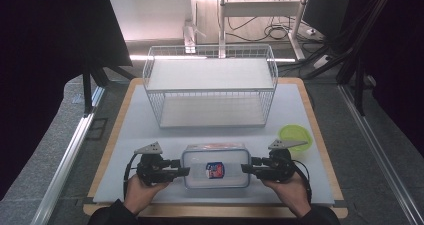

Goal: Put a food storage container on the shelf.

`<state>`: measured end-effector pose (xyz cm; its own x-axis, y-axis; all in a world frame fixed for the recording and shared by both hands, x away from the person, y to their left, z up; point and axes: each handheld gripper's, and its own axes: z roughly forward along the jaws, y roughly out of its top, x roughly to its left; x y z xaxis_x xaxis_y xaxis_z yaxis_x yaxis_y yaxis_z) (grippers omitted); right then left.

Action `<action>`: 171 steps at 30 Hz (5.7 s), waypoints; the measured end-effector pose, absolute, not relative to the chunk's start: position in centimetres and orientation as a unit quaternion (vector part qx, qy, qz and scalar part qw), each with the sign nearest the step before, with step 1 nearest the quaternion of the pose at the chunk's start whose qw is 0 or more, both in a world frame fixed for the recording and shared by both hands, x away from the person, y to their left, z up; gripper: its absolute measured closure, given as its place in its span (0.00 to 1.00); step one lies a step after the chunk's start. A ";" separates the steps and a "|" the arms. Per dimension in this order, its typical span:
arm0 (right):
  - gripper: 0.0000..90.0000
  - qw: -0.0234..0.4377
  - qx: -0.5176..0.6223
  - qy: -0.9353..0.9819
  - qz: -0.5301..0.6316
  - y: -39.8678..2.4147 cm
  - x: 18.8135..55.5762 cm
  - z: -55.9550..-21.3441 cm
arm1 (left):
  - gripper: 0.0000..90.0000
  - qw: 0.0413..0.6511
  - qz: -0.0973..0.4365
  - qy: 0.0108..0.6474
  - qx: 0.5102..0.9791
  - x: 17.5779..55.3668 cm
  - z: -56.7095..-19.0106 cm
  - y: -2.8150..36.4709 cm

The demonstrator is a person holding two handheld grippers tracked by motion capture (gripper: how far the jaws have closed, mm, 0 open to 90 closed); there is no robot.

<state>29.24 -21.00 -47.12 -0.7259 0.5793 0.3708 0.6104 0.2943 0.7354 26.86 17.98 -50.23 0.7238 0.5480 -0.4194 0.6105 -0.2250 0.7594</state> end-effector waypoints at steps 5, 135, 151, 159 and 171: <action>0.59 0.015 -0.370 -0.801 -0.471 -20.9 29.2 -47.1 | 0.59 0.504 -0.025 0.371 0.780 26.8 -49.8 18.1; 0.58 -0.041 -0.352 -0.742 -0.569 -17.4 50.0 -30.6 | 0.46 0.480 0.169 0.365 0.780 45.6 -31.3 20.0; 0.48 -0.096 -0.381 -0.755 -0.526 -16.4 50.3 -30.8 | 0.49 0.489 0.159 0.372 0.773 45.9 -31.6 19.8; 0.51 -0.096 -0.375 -0.748 -0.539 -16.5 49.9 -30.8 | 0.46 0.487 0.170 0.359 0.777 45.2 -31.4 19.4; 0.53 -0.118 -0.346 -0.775 -0.516 -16.7 48.0 -32.2 | 0.53 0.472 0.170 0.366 0.784 45.1 -33.2 19.1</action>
<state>47.99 -16.68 -32.18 -0.7328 0.6580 0.1735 0.4137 0.2284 0.8813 45.11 19.07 -33.17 0.6737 0.7348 -0.0787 0.4130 -0.2860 0.8647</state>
